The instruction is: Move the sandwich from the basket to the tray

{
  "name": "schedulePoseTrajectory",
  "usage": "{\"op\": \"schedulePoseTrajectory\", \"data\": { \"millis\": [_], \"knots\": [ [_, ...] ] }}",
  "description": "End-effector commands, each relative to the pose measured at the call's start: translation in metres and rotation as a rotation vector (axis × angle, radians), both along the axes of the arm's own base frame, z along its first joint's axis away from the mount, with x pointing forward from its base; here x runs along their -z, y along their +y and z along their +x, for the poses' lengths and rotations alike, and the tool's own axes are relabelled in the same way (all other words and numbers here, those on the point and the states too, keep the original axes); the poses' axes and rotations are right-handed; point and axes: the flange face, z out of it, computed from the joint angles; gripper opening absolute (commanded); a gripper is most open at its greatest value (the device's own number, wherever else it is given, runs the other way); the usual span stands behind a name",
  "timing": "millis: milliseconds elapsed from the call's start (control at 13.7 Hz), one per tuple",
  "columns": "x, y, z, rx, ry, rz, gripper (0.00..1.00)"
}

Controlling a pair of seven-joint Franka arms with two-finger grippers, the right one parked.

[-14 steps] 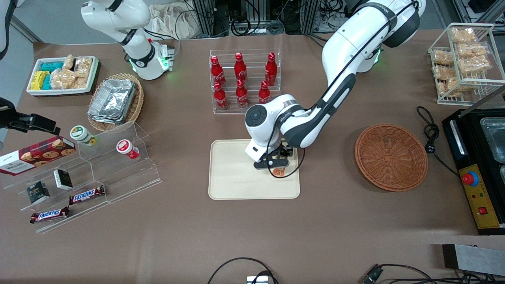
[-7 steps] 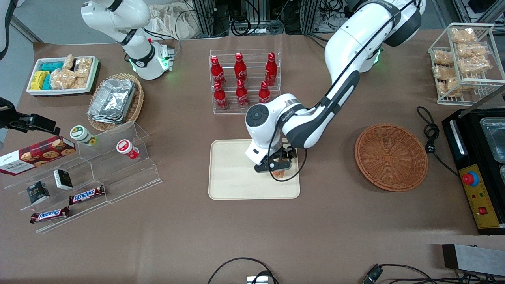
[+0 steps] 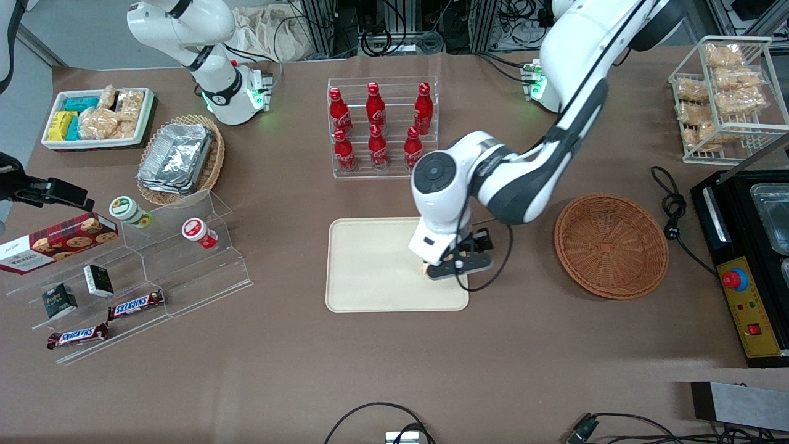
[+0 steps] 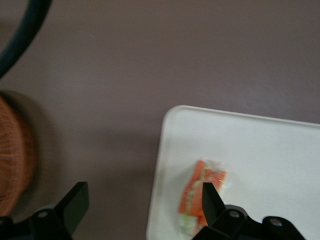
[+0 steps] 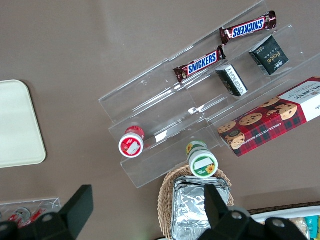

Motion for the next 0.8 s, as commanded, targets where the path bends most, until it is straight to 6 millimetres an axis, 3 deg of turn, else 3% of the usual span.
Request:
{"op": "schedulePoseTrajectory", "data": {
  "millis": [0, 146, 292, 584, 730],
  "knots": [
    [-0.062, 0.058, 0.017, -0.037, -0.003, 0.025, 1.00],
    [-0.103, 0.106, 0.028, -0.058, 0.000, -0.005, 1.00],
    [-0.127, 0.147, 0.036, -0.058, 0.000, 0.004, 1.00],
    [-0.151, 0.206, 0.044, -0.061, 0.038, -0.046, 1.00],
    [-0.154, 0.227, 0.049, -0.059, 0.054, -0.068, 1.00]
  ]
}}
